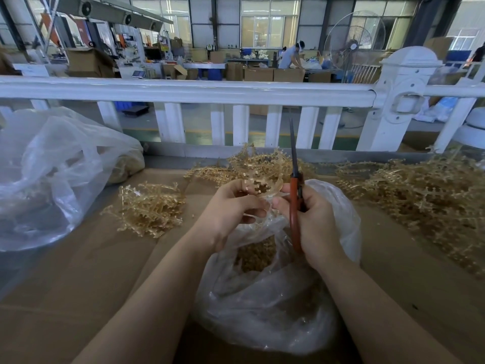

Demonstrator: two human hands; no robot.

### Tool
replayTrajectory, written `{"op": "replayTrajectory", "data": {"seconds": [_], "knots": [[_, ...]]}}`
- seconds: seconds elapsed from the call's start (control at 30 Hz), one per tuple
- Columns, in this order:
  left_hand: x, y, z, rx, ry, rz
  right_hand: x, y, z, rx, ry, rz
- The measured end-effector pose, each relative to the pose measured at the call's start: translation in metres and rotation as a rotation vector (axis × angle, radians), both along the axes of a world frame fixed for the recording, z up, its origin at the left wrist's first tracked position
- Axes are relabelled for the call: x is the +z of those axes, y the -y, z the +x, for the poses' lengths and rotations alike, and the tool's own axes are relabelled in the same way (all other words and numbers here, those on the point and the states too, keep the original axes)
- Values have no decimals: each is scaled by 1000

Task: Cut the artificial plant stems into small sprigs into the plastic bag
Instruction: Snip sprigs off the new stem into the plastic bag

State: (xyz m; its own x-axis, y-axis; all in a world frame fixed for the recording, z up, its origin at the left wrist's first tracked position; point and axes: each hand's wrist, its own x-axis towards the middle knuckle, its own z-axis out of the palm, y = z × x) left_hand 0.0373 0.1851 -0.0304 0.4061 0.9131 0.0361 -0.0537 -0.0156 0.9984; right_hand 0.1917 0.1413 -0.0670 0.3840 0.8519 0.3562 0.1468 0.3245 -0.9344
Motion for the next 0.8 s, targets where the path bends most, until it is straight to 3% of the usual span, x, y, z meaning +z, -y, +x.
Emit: {"op": "replayTrajectory", "data": {"seconds": [0.5,0.8], "knots": [[1,-3,-11,-194,135,-205,-4,-3,5,-57,-17,-19],[3,-2,-13,-247,124,-254,-6,-6,7,-95,20,-55]]}}
